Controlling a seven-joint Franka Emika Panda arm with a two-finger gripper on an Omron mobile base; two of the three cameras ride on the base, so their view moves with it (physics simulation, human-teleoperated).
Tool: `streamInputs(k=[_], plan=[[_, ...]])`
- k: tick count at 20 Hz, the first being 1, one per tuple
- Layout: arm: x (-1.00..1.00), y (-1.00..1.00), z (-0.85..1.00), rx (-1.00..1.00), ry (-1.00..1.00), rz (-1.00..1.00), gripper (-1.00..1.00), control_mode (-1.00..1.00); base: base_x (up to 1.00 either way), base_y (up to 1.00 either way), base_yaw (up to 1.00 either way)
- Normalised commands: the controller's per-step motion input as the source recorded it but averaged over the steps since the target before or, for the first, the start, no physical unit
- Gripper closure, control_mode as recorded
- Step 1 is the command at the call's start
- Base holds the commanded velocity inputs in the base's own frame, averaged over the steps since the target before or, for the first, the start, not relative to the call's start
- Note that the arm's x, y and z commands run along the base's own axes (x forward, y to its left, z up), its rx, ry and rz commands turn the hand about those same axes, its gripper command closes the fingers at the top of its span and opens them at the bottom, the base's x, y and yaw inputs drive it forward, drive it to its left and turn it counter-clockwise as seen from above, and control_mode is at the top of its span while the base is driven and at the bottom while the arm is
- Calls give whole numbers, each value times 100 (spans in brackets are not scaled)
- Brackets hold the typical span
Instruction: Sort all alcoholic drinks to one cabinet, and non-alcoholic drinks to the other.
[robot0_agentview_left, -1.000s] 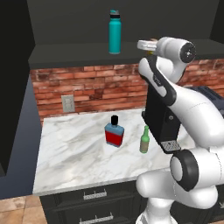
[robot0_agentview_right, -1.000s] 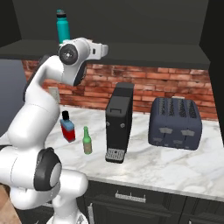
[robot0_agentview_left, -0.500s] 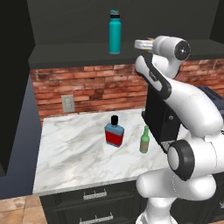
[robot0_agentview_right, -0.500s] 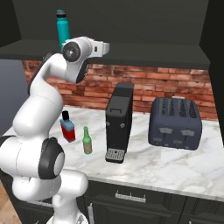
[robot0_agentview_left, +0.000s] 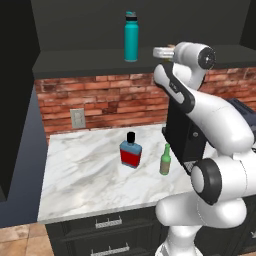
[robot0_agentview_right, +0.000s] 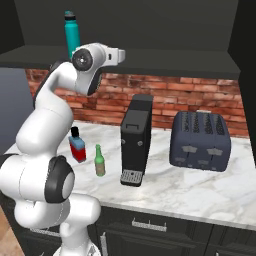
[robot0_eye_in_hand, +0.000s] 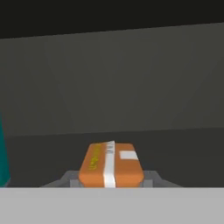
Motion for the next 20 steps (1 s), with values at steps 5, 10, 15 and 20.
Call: streamInputs(k=[5,10,15,20], plan=[[8,0,-21,-2,0,0,-100,-100,0,0,0],[1,0,-3,-1,0,0,-100,-100,0,0,0],[0,0,1,0,0,-3,-100,-100,0,0,0],[-29,-18,30,0,1,-10,-100,-100,0,0,0]])
